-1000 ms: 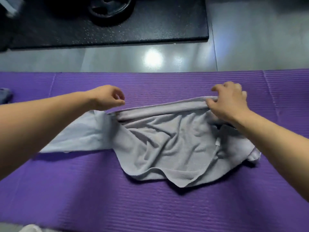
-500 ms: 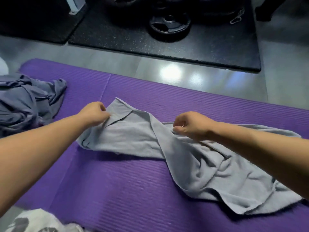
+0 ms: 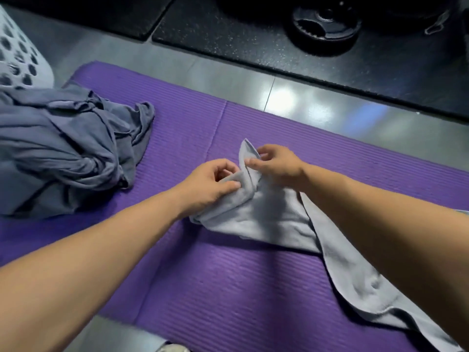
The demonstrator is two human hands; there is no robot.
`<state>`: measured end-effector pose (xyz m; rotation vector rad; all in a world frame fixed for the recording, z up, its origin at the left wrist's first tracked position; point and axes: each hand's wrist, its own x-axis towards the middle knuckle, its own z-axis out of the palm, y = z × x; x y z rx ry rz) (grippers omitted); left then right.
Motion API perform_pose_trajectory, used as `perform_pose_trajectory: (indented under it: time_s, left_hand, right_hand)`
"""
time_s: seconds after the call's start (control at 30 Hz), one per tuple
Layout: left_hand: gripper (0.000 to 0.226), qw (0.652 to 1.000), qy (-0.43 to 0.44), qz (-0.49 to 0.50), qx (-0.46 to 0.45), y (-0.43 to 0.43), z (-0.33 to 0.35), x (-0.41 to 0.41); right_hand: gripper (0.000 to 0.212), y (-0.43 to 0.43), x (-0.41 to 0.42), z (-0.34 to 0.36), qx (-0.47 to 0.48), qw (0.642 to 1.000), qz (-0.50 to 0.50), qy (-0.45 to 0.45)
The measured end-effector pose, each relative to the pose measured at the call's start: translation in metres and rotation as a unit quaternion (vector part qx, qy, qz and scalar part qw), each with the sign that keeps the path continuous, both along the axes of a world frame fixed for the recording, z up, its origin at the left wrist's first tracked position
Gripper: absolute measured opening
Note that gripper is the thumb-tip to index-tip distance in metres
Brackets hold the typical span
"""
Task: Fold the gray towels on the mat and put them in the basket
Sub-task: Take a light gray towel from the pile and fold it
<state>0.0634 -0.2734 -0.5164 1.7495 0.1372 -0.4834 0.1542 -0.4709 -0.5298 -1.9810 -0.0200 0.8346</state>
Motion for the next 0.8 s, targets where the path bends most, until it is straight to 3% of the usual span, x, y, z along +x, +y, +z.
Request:
perform_pose_trajectory:
  time_s: [0.07,0.17,0.23,0.33,0.4,0.5,0.67,0.8]
  left_hand:
    - [0.013,0.999,-0.024,0.016,-0.030,0.004,0.001,-0.006]
    - [0.018,0.999,-0.011,0.011,-0.039,0.022,0.001,-0.013]
    - [0.032,0.999,0.024,-0.034,0.004,0.036,-0.001,-0.020]
    - [0.030,0.986,0.078,-0.120,0.082,0.052,-0.005,-0.033]
    - [0.030,0.984,0.075,-0.134,0.096,0.056,-0.003,-0.039]
    - [0.037,0.997,0.052,-0.060,0.009,0.053,0.010,-0.047]
    - [0.037,0.992,0.072,0.021,-0.097,0.051,0.022,-0.065]
    - [0.052,0.990,0.126,-0.055,0.000,0.067,0.010,-0.075]
  right_hand:
    - [0.037,0.003,0.002,0.009,0.012,0.999,0.041,0.012]
    - [0.025,0.001,0.005,0.032,0.031,0.997,0.067,-0.016]
    - [0.021,0.002,0.007,0.050,0.084,0.995,0.042,-0.037]
    - [0.020,0.003,0.012,0.065,0.139,0.987,-0.028,-0.078]
    - [0.020,0.002,0.019,0.069,0.109,0.983,-0.050,-0.140]
    - [0.022,0.001,0.038,0.062,0.023,0.971,-0.084,-0.225]
    - [0.020,0.014,0.059,0.053,-0.052,0.955,-0.134,-0.259]
    - [0.025,0.029,0.065,0.053,-0.147,0.938,-0.109,-0.295]
